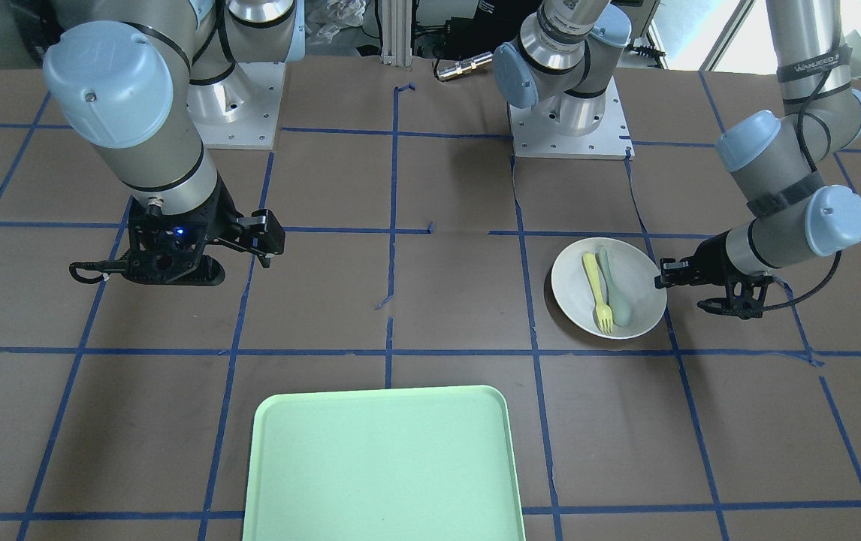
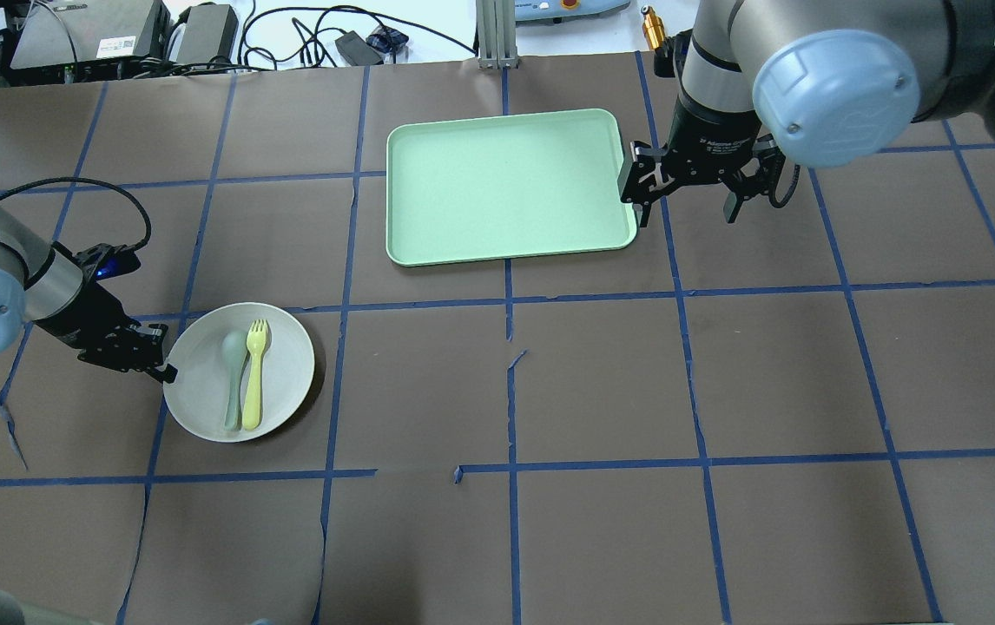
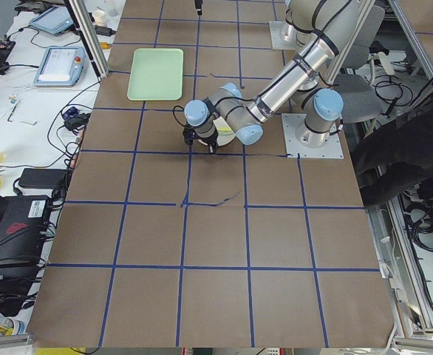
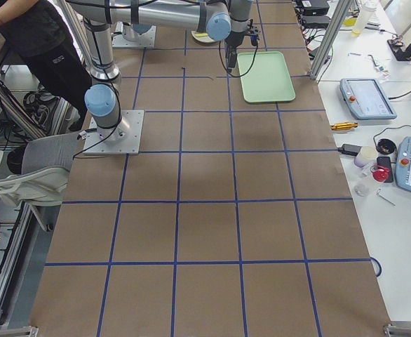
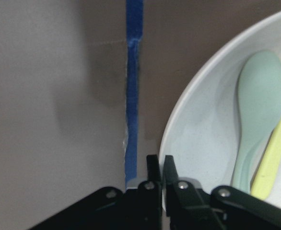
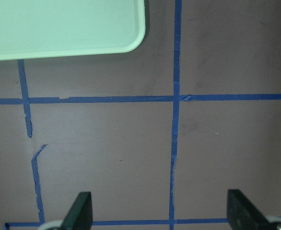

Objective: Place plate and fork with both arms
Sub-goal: 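Carry the white plate with the left gripper onto the mint-green tray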

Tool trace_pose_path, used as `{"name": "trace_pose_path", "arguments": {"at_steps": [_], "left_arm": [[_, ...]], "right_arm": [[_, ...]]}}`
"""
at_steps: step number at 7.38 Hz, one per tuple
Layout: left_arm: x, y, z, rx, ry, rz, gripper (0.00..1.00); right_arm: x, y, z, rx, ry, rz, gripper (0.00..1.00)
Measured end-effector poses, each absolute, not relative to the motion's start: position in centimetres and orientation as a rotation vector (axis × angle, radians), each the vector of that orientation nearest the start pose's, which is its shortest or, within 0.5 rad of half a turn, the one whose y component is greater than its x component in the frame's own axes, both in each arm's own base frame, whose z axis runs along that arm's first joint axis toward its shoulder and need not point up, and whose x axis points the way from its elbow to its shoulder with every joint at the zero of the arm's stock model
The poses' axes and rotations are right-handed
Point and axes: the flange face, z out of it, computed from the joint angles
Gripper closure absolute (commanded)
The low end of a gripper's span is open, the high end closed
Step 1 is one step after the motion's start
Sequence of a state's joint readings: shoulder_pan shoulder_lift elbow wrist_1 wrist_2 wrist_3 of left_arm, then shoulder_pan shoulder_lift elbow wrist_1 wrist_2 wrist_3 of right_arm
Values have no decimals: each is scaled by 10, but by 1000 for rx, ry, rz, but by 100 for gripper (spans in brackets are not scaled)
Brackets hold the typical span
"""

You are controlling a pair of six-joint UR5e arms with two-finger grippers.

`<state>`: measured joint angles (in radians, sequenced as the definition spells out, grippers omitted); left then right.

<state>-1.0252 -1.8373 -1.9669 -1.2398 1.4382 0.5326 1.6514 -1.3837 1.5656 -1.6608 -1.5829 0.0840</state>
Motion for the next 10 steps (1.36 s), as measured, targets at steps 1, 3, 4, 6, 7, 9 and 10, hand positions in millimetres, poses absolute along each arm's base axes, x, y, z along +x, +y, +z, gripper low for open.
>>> {"name": "trace_pose_path", "arguments": {"at_steps": [1, 3, 4, 6, 7, 9, 10], "left_arm": [[124, -501, 224, -109, 3465, 370, 100], [121, -526, 256, -264, 3528, 382, 100], [105, -545, 267, -340, 3538, 364, 100], [34, -602, 295, -394, 3518, 275, 100], [-3, -630, 300, -360, 3511, 230, 100], [-81, -677, 279, -244, 3504, 125, 100], [-118, -696, 265, -185, 3502, 94, 100]], "right_arm": [[175, -543, 401, 3, 3171, 141, 0], [174, -543, 402, 2, 3180, 136, 0], [173, -544, 403, 2, 3182, 133, 0], [169, -545, 404, -3, 3207, 129, 0], [165, -545, 405, -16, 3226, 128, 0], [163, -545, 407, -28, 3240, 124, 0], [163, -544, 407, -28, 3241, 124, 0]]}}
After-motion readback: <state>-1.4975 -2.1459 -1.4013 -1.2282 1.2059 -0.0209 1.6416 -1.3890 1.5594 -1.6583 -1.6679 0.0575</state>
